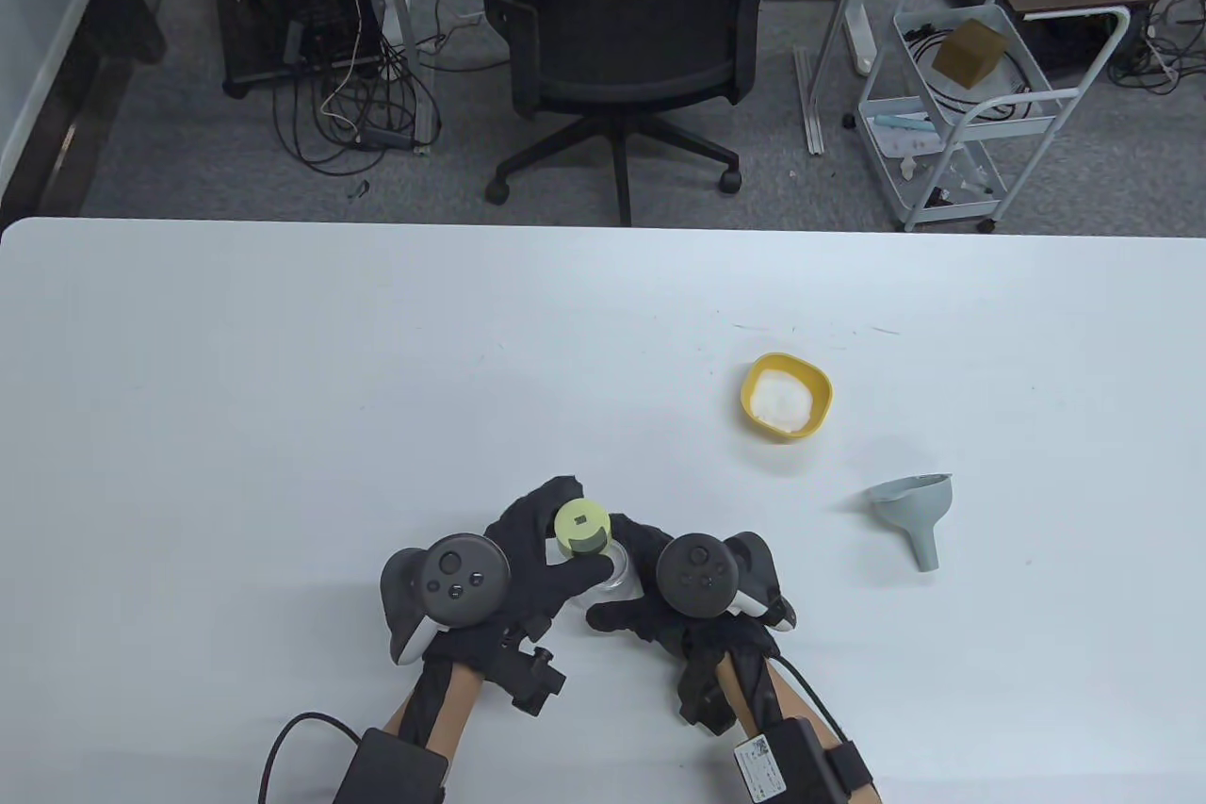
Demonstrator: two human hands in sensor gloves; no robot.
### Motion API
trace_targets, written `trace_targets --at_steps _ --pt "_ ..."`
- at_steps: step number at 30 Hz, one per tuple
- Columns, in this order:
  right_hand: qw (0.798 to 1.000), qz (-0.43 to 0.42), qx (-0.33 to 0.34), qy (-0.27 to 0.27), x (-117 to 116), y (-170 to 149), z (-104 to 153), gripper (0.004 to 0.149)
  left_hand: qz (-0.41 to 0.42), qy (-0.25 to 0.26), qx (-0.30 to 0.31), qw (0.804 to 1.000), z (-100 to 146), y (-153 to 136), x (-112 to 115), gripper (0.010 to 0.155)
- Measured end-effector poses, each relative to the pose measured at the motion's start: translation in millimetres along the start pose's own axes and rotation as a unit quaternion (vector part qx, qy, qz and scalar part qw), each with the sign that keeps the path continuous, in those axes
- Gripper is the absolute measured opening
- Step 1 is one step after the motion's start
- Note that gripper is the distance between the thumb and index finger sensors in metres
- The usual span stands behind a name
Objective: Unscrew the press dispenser and pour salt into it
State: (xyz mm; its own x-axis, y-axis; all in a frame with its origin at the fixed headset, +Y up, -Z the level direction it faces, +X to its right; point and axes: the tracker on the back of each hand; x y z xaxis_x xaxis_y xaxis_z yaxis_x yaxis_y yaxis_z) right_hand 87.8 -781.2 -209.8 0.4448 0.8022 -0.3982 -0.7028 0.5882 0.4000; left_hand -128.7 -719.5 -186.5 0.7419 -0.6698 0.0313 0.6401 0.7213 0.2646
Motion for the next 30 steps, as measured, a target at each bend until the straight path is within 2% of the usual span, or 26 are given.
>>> trace_targets --at_steps 11,22,24,26,28,30 --pt "0.995 -0.045 0.000 -0.087 43.8 -5.6 17.9 0.096 0.016 0.035 -0.027 0.999 2.4 -33.8 -30.3 0.094" --pt "0.990 -0.065 -0.042 -0.121 58.3 -27.9 29.1 0.090 0.037 0.065 -0.110 0.991 11.3 -85.5 -56.6 0.085" --pt "0.989 -0.067 -0.046 -0.122 58.5 -29.7 29.4 0.090 0.017 0.063 -0.125 0.990 12.3 -90.5 -60.0 0.085" --pt "0.989 -0.067 -0.048 -0.122 58.5 -30.9 29.6 0.090 -0.039 0.057 -0.158 0.985 13.8 -93.3 -63.8 0.091" --pt "0.989 -0.066 -0.050 -0.121 58.6 -31.1 29.6 0.090 -0.118 0.074 -0.195 0.971 16.2 -94.4 -67.8 0.098" --pt "0.989 -0.065 -0.051 -0.120 58.7 -30.6 29.5 0.090 -0.171 0.081 -0.216 0.958 17.3 -95.2 -70.0 0.099"
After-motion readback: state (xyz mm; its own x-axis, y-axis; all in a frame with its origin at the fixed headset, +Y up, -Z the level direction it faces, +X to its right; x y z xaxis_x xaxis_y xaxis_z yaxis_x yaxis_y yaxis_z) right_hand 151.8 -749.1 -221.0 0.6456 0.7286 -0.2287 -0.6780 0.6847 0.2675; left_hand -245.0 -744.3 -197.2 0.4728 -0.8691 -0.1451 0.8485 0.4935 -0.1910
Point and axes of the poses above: the tracker on the back of each hand, its own y axis roughly to the thumb side, its own z axis roughly from the fingertips to the wrist, x = y × z, and after that the axes turned 1 degree about z, right-handed
